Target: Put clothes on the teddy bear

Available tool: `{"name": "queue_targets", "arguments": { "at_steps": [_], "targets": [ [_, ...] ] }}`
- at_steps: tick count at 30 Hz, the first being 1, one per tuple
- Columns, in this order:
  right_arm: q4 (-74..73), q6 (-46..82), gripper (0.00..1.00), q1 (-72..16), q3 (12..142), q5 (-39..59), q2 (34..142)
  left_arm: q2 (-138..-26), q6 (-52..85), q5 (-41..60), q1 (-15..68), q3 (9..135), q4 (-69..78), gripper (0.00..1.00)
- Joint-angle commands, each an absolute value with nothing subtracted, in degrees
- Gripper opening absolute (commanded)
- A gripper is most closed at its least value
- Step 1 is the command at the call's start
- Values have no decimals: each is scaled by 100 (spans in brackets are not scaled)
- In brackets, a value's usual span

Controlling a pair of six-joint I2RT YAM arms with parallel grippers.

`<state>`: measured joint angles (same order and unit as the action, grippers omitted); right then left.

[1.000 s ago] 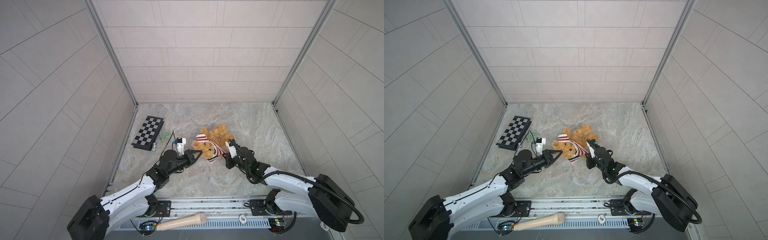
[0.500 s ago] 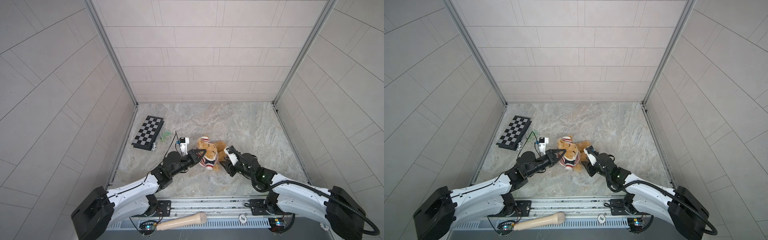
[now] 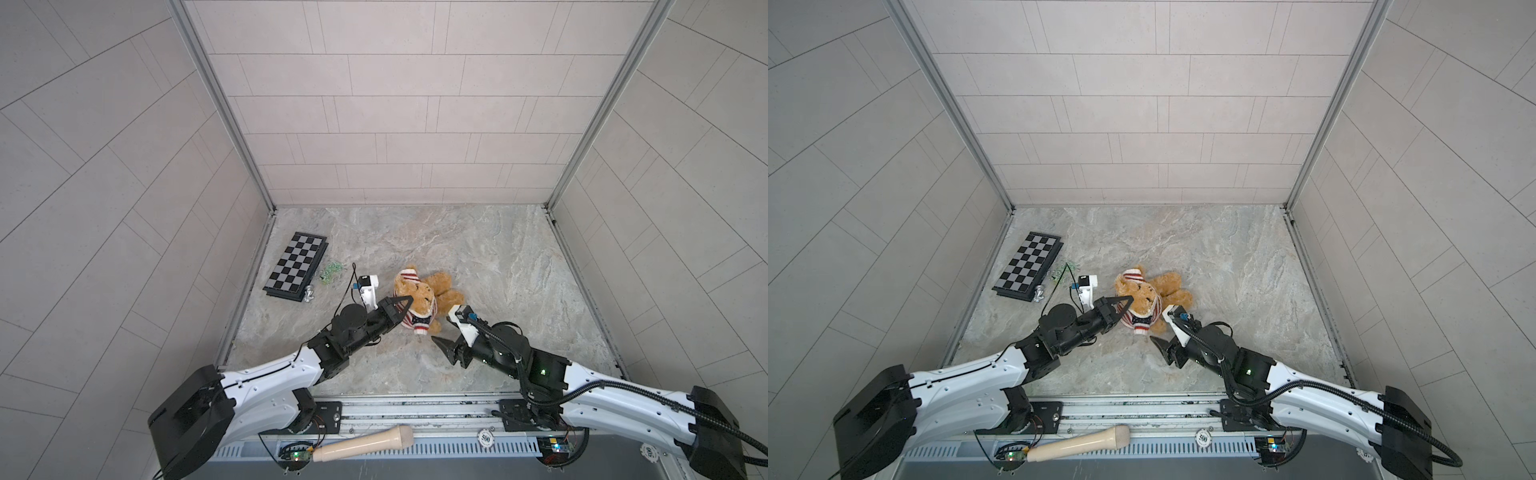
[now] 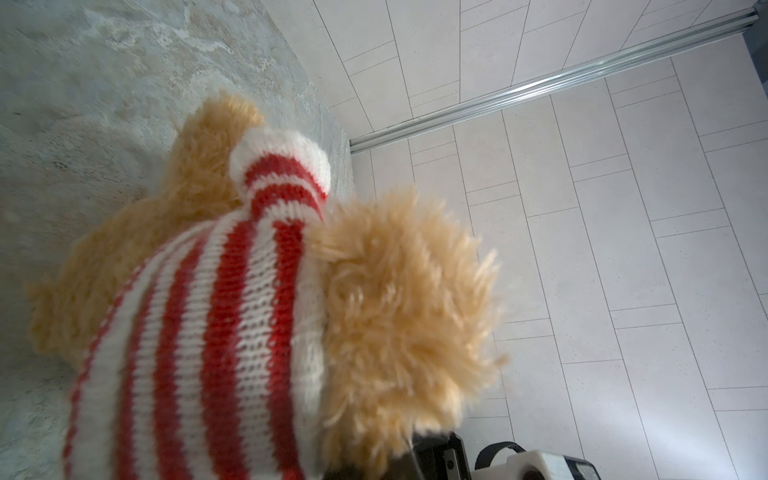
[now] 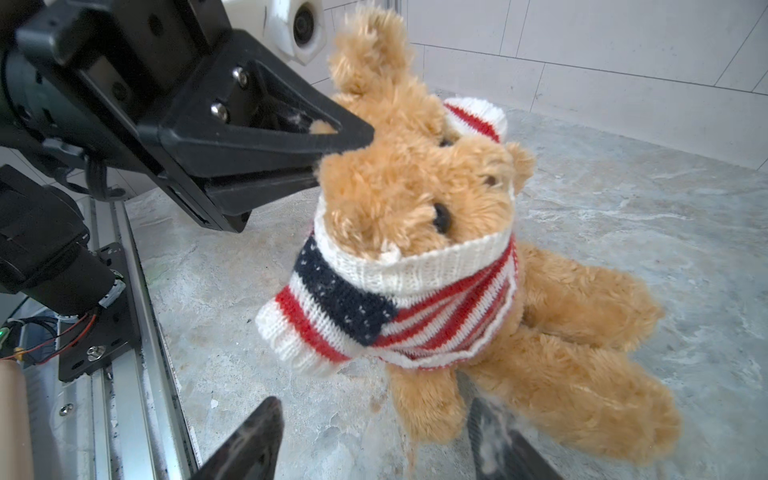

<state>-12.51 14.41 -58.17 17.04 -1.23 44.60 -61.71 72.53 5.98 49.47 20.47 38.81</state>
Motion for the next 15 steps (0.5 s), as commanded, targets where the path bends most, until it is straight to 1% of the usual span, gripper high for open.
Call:
{"name": "queue_targets", "arguments": {
  "at_steps": [1,2,4,7,11,12,15],
  "targets": [
    [-1798,1645,73,-5879,1870,-158,4956,-6269,7229,571,5023,2339,4106,0],
    [-1860,1668,70,-5903,1934,-159,5115,-6302,7233,569,5047,2362,4122,0],
    [-1964,1670,60,-5945,2003,-167,5306,-6329,7238,579,5054,2365,4149,0],
    [-2083,1631,46,-5971,2038,-229,5453,-6331,7250,571,5058,2334,4157,0],
    [-1974,1600,36,-5977,2061,-393,5446,-6346,7251,589,5061,2312,4218,0],
    [-1948,1595,32,-5977,2056,-438,5441,-6353,7262,589,5054,2300,4253,0],
    [-1811,1551,15,-5977,2040,-449,5390,-6358,7277,589,5056,2277,4326,0]
  ]
}}
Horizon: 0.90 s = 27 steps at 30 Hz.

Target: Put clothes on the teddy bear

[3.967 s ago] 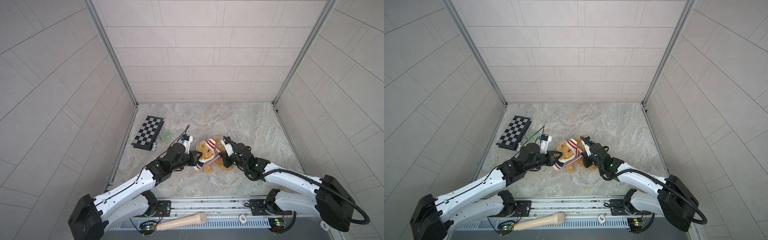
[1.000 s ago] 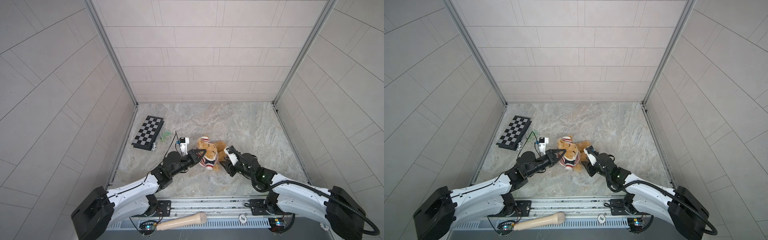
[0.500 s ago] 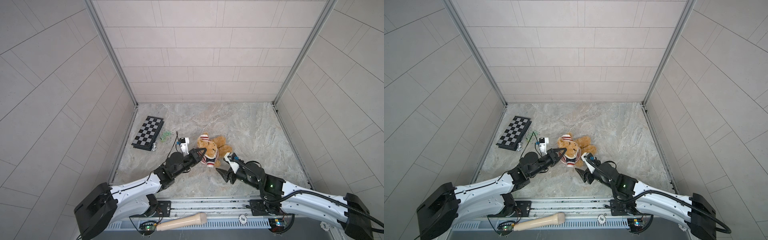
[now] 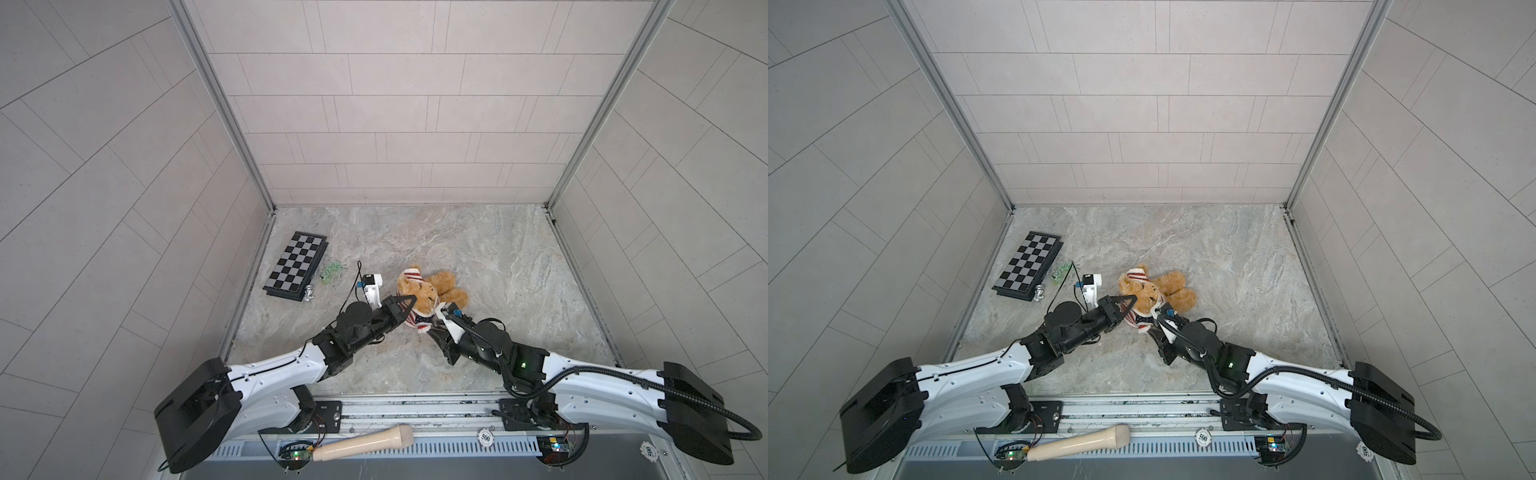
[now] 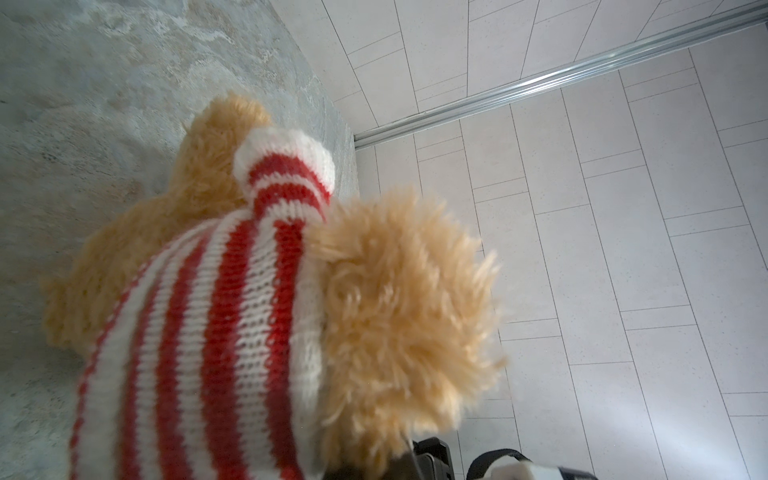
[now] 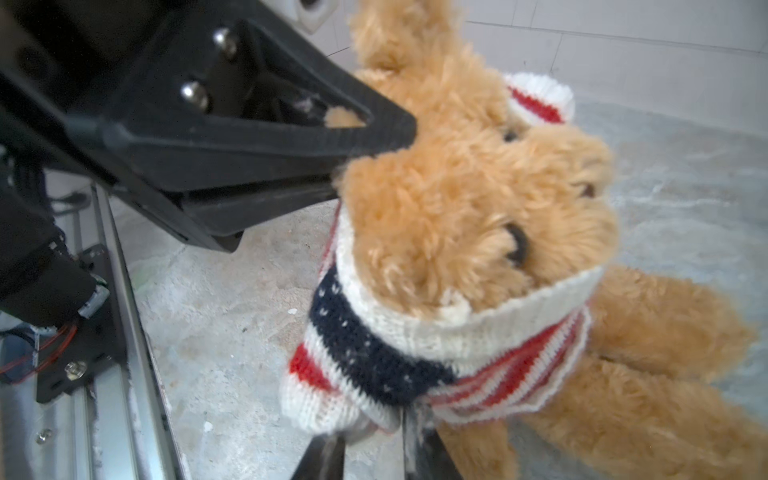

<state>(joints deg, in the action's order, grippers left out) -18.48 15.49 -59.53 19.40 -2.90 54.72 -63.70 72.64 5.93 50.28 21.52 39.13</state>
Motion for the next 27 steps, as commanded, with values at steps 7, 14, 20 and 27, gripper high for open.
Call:
{"name": "queue_targets", "arguments": {
  "at_steps": [7,14,20,27],
  "targets": [
    [-1106,1593,0,-5977,1924,-674,5353,-6165,7242,749,4766,2267,4221,0],
    [-666,2026,0,-5884,1769,-1553,5581,-5979,7062,955,4586,2500,3843,0],
    [-960,2258,0,-5430,1721,-1465,6546,-6144,7183,1118,4481,2489,4037,0],
    [-1000,1442,0,-5713,2094,-1038,6580,-6483,7480,1234,4531,2451,4638,0]
  ]
}}
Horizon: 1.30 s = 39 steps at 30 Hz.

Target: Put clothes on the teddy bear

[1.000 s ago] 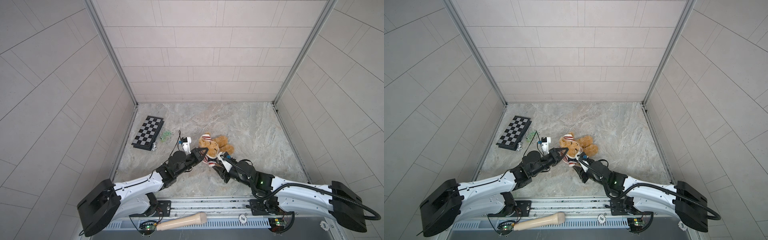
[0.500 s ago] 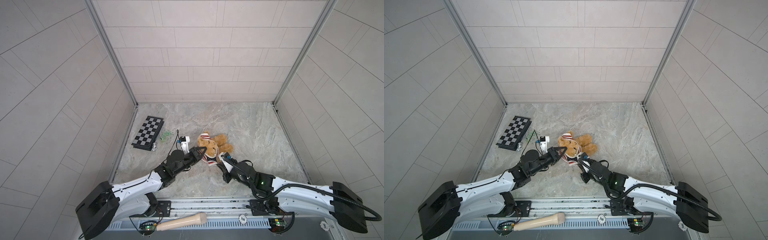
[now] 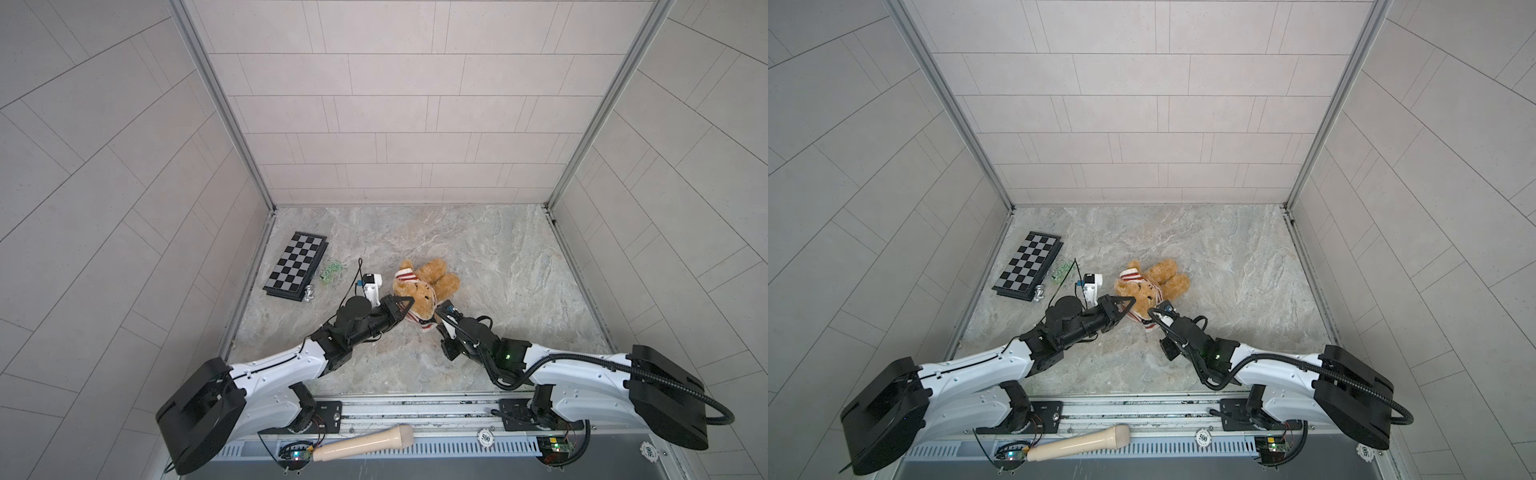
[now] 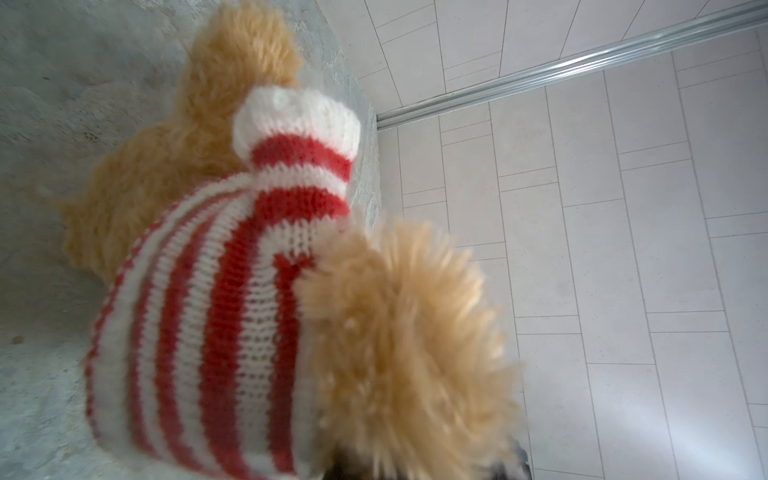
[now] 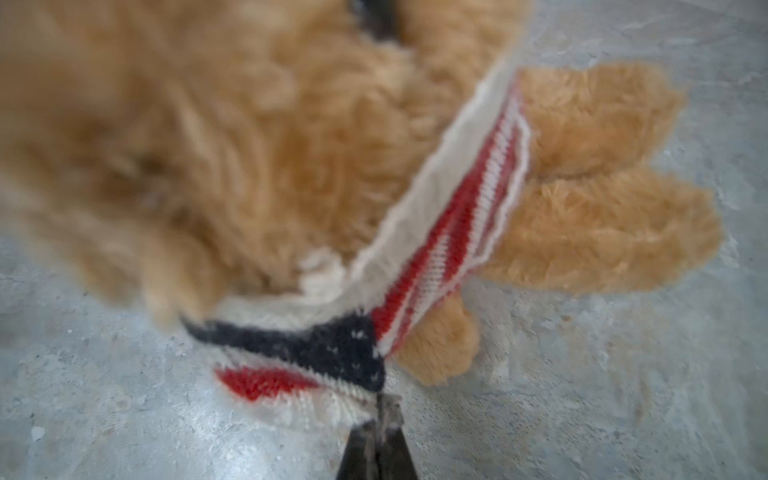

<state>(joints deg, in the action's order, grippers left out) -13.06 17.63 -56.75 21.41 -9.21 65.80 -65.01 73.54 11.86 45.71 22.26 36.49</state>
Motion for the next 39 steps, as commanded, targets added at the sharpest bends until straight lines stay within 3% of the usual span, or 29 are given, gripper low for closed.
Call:
{"name": "queue_targets", "arguments": {
  "at_steps": [1,7,16,21,27,34,39],
  "targets": [
    [-1140,1580,0,-5708,1978,-1362,6612,-6511,7516,1261,4532,2440,4735,0],
    [-1093,1936,0,-4846,1938,-996,7074,-6439,7559,1604,4572,2543,4935,0],
    [-1002,1721,0,-4710,2177,-1161,7387,-6169,7407,2019,4666,2653,4666,0],
    [-1039,1809,0,-4544,2049,-1055,6966,-5867,7188,2057,4627,2628,4107,0],
    [-1394,1216,1,-4681,1695,-401,5663,-5704,7278,1976,4473,2441,4113,0],
    [-1132,413,39,-5210,1434,-347,3913,-5899,7340,1894,4482,2409,4279,0],
    [-563,350,55,-5474,1919,-238,3511,-6073,7312,1837,4549,2446,4283,0]
  ]
}}
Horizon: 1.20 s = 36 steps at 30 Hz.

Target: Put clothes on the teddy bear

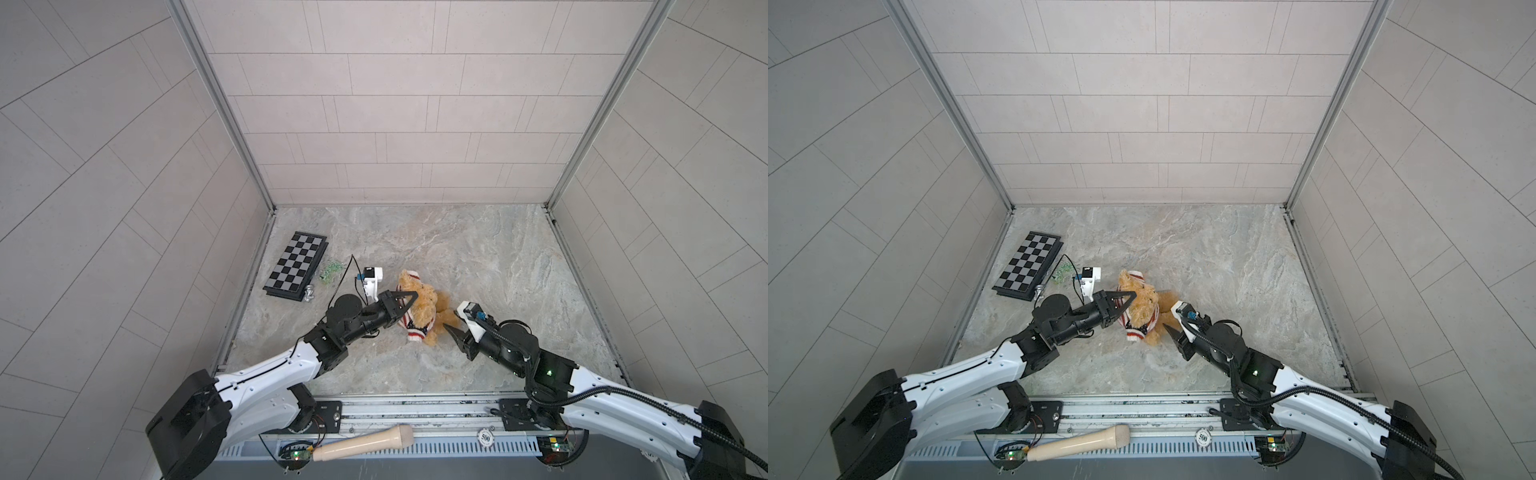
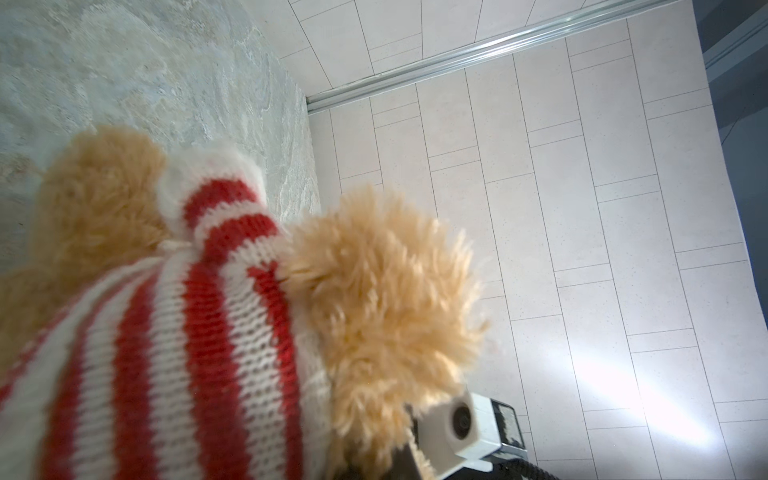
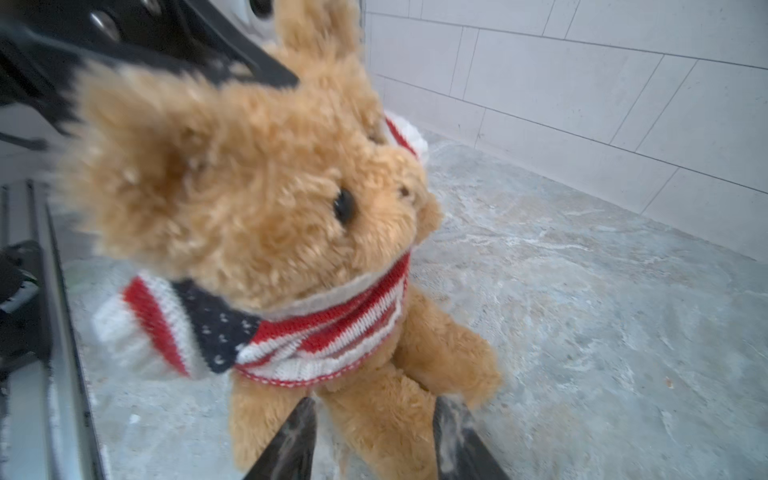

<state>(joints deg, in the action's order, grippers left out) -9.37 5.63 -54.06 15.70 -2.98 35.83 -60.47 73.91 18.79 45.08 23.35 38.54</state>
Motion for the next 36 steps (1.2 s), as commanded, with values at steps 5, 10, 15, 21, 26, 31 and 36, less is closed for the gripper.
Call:
{"name": "queue_targets", "arguments": {
  "at_steps": [5,10,15,21,26,31,36],
  "targets": [
    [-466,825,56,-5476,2693,110,4227,-6130,6989,1703,4638,2595,3703,0],
    [-393,861,63,-5541,3170,414,5015,-6196,6891,1602,4717,2678,3494,0],
    [-357,851,67,-5546,3365,402,5470,-6283,6846,1556,4770,2720,3419,0],
    [-387,839,62,-5563,3516,168,5972,-6345,6747,1429,4893,2755,3236,0],
    [-475,805,46,-5596,3676,-19,6177,-6381,6743,1376,4972,2742,3249,0],
    [-387,823,44,-5594,3716,-257,6236,-6396,6693,1347,5018,2794,3178,0],
    [-759,911,60,-5596,3578,-126,6073,-6457,6737,1305,5066,2768,3226,0]
  ]
}}
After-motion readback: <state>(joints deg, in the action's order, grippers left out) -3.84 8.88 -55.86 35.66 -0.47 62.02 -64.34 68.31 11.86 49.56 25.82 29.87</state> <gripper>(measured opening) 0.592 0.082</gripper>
